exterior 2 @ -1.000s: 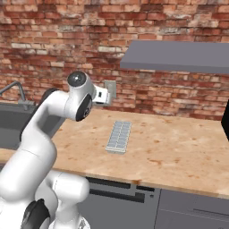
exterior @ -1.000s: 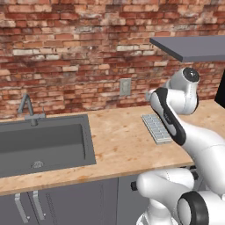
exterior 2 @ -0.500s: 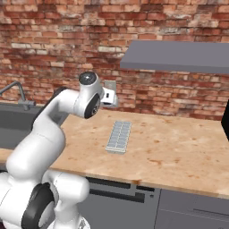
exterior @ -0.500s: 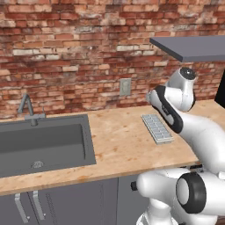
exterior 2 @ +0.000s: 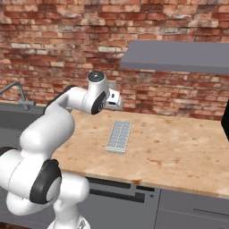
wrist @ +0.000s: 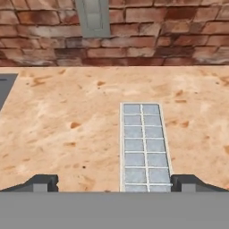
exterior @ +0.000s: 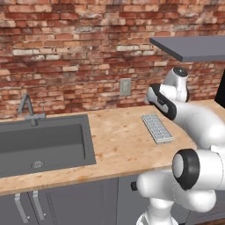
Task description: The ice cube tray has been filled with water. Take the tray and place it in the freezer to make ice. Close the freezer door after placing the tray.
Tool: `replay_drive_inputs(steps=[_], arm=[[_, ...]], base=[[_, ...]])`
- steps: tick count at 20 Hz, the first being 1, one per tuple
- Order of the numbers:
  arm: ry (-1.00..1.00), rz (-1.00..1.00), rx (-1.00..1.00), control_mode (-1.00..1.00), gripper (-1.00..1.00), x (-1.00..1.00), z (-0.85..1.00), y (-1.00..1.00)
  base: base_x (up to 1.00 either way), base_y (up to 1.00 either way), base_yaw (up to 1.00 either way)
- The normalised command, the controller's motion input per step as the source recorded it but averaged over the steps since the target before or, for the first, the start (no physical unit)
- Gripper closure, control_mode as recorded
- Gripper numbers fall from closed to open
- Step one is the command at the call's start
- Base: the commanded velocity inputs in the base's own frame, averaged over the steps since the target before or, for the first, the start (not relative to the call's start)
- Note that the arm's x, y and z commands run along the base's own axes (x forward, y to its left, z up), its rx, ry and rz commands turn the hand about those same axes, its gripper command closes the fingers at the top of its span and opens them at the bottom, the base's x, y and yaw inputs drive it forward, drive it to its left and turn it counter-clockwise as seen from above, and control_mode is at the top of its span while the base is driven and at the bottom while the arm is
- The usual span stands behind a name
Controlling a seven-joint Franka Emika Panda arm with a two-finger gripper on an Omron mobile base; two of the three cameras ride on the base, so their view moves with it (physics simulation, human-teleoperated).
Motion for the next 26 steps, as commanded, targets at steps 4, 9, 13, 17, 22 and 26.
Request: replay_drive_inputs(steps=[4,9,13,17,22,26], arm=[[0.12,0.0,0.0,-1.0,-1.0,0.47,-0.26,-0.05],[0.11,0.0,0.0,-1.0,-1.0,0.35,-0.27,-0.09],[0.07,0.0,0.0,-1.0,-1.0,0.27,-0.31,-0.11],[0.02,0.0,0.0,-1.0,-1.0,0.27,-0.34,-0.08],[0.02,0.0,0.0,-1.0,-1.0,0.23,-0.33,-0.07],[0.01,0.0,0.0,-1.0,-1.0,0.25,-0.31,0.0]], base=[[0.0,0.0,0.0],[0.0,0.0,0.0],[0.0,0.0,0.0],[0.0,0.0,0.0],[0.0,0.0,0.0],[0.0,0.0,0.0]])
